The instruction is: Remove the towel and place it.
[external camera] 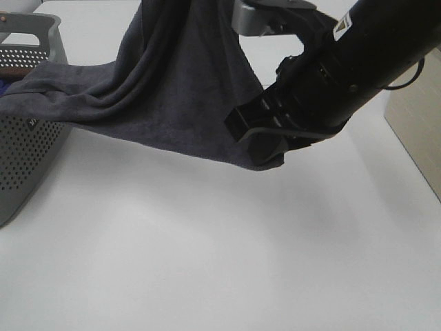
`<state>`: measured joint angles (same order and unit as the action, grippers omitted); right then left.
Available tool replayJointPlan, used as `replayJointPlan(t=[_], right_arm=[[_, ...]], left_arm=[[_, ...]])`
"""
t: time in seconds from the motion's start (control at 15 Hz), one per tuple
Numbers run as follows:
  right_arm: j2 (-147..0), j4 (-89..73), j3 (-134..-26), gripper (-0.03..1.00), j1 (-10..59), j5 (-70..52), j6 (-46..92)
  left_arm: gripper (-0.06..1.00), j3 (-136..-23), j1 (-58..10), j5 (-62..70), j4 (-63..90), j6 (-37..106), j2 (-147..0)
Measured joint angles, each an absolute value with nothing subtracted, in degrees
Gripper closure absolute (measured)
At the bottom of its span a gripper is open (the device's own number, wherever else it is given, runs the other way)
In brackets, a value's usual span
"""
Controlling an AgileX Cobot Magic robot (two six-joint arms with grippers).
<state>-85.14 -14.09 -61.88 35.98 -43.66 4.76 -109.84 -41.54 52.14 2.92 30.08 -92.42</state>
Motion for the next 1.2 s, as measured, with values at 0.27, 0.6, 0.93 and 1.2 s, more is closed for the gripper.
replayJointPlan(t=[0.27, 0.6, 0.93, 1.2], right_arm=[[-85.1, 2.1, -71.3, 0.96, 36.0, -56.1, -4.4], [-85.1, 19.6, -89.5, 0.96, 36.0, -65.9, -4.6], [-85.1, 32.4, -102.6, 0.96, 36.0, -63.7, -4.6], [-87.1, 39.9, -107.8, 0.96, 36.0, -57.3, -4.6]], left_arm=[[0.94, -109.8, -41.5, 52.0, 1.5, 30.1, -92.4], [0.94, -109.8, -41.5, 46.0, -5.6, 30.1, -92.4], [0.94, -109.8, -38.6, 37.4, -8.5, 30.1, -92.4], [0.94, -109.8, -33.1, 32.4, -8.5, 30.1, -92.4]])
